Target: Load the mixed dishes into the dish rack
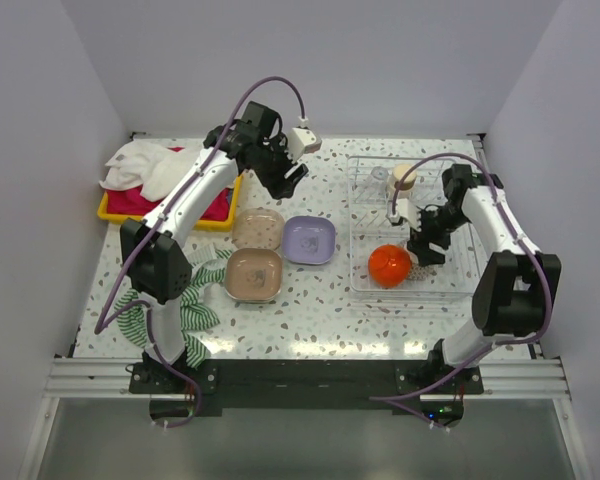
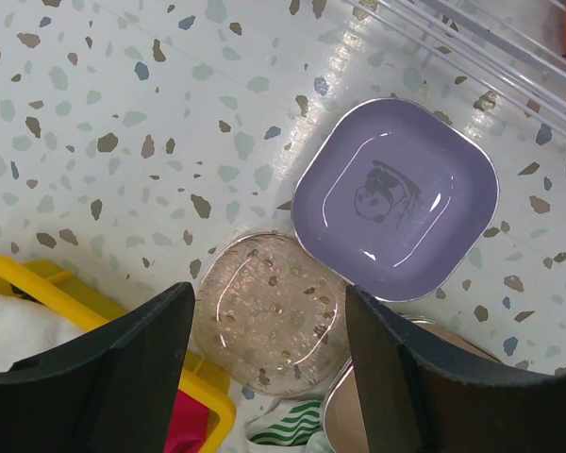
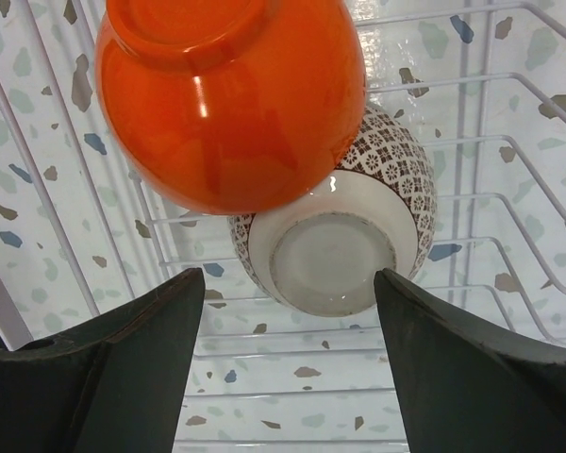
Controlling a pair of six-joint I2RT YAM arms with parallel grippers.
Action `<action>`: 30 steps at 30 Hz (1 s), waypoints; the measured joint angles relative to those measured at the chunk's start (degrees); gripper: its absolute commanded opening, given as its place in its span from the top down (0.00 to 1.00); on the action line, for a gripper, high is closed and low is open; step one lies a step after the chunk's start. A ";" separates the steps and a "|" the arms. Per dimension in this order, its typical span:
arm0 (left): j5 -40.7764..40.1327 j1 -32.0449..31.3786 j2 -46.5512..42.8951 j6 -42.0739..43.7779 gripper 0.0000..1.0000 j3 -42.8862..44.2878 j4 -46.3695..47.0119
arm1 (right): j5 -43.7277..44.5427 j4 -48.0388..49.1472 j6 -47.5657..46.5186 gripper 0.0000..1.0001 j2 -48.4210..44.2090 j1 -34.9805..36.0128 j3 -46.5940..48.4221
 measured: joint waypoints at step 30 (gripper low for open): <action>0.44 0.00 0.00 0.44 0.30 -0.94 -0.83 | 4.11 7.08 1.29 0.52 1.29 2.34 -1.92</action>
